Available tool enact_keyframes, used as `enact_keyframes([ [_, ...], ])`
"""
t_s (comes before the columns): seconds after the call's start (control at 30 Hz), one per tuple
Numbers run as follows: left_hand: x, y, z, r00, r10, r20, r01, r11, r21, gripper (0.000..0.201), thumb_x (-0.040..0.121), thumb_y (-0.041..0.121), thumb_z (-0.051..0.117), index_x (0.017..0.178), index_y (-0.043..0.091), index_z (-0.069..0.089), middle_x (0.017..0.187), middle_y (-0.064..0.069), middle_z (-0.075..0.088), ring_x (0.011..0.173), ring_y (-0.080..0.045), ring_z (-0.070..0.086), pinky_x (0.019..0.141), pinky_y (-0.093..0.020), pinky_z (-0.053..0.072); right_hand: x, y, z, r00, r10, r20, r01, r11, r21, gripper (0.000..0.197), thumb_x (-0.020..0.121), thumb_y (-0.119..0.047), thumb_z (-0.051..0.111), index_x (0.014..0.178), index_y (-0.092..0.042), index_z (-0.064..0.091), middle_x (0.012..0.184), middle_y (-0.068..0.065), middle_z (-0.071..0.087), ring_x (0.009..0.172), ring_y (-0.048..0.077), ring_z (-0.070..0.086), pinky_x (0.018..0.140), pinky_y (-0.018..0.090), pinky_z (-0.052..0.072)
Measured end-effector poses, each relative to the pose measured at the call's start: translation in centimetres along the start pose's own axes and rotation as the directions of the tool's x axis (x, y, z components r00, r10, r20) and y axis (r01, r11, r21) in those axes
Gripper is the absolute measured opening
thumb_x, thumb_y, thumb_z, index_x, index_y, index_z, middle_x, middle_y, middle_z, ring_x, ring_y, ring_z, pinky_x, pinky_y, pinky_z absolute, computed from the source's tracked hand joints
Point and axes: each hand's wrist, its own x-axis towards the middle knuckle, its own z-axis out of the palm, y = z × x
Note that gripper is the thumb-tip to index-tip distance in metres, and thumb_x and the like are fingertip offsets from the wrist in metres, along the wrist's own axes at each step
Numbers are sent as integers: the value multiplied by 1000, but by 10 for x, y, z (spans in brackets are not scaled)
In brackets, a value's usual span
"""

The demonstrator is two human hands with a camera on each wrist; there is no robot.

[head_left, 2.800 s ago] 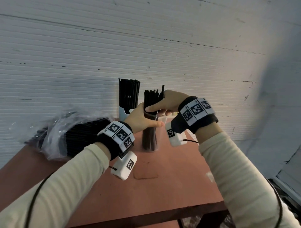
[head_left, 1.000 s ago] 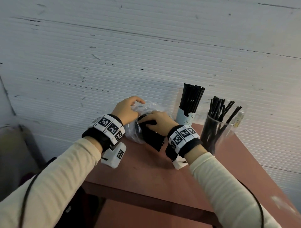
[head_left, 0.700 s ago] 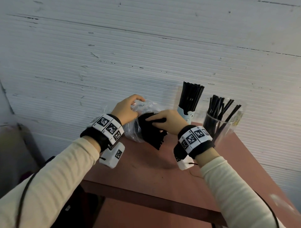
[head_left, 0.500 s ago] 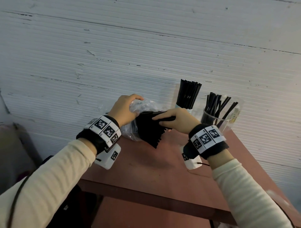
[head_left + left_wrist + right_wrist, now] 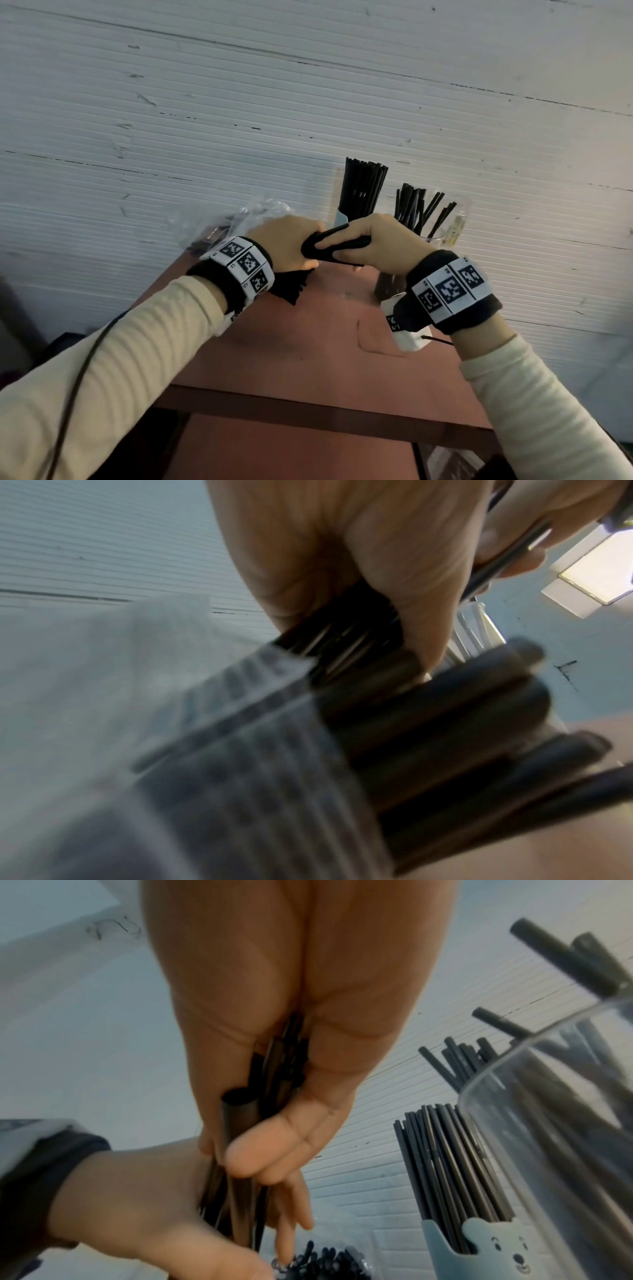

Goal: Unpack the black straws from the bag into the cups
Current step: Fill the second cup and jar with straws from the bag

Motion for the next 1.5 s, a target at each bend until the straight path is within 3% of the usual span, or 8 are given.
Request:
enact_keyframes([
  [0.17,5,11,1,995,-8,-98,-3,993,-117,26,82,24,67,103,28,52,68,10,59,62,-7,55,55,-15,35,-16,-1,-17,999,15,-40,-14,1000,18,32,86,-15,71,112,-34,71,102,-3,74,89,14,70,87,26,53],
  [0.33,10,26,-5,996,-20,-85,-7,951,-311,22,84,33,67,104,33,60,81,4,70,76,-10,66,74,-29,54,-32,-14,-37,998,10,-65,-8,999,37,33,89,-20,68,120,-32,67,83,-28,69,75,-4,62,75,13,45],
  [0.47,15,42,-11,988,-51,-144,-14,908,-419,11,86,39,67,91,30,63,81,8,68,78,-4,65,75,-25,52,-47,-29,-57,982,-26,-187,41,996,78,40,91,-31,66,130,-39,58,111,-16,67,103,-1,62,93,16,46],
  [0.7,27,90,-31,967,-12,-254,-145,795,-589,30,89,37,65,81,8,60,63,5,57,54,-1,54,58,-16,45,-52,-57,-89,798,-147,-584,209,977,39,41,87,-22,70,125,-26,58,112,-3,61,94,2,60,76,16,50],
  [0.83,31,107,-28,976,30,-214,-178,675,-716,32,90,41,62,66,20,58,59,-1,57,59,-14,57,69,-29,50,-43,-63,-90,738,-246,-628,265,962,-65,45,85,-7,61,127,-17,52,123,-10,55,110,8,58,92,32,53],
  [0.97,30,110,-7,990,-29,-138,-104,508,-855,18,85,31,70,85,13,65,73,-4,65,68,-13,63,70,-24,53,-31,-49,-75,764,-244,-598,221,969,-113,37,87,-4,54,122,-14,58,120,-5,60,109,3,56,98,22,46],
  [1.1,25,100,21,997,-72,-9,16,349,-937,14,84,13,71,97,8,66,91,-4,69,77,-8,68,71,-18,54,-26,-23,-51,915,-62,-400,5,990,-142,30,90,-13,56,119,-17,63,117,-8,60,105,1,52,85,2,36],
  [1.5,26,83,35,995,-1,104,97,372,-923,23,85,9,69,100,-6,64,90,-10,66,82,-16,64,78,-21,52,-18,-2,-28,915,-87,-394,17,984,-177,31,91,-22,62,121,-16,62,118,-2,62,106,6,54,87,2,33],
])
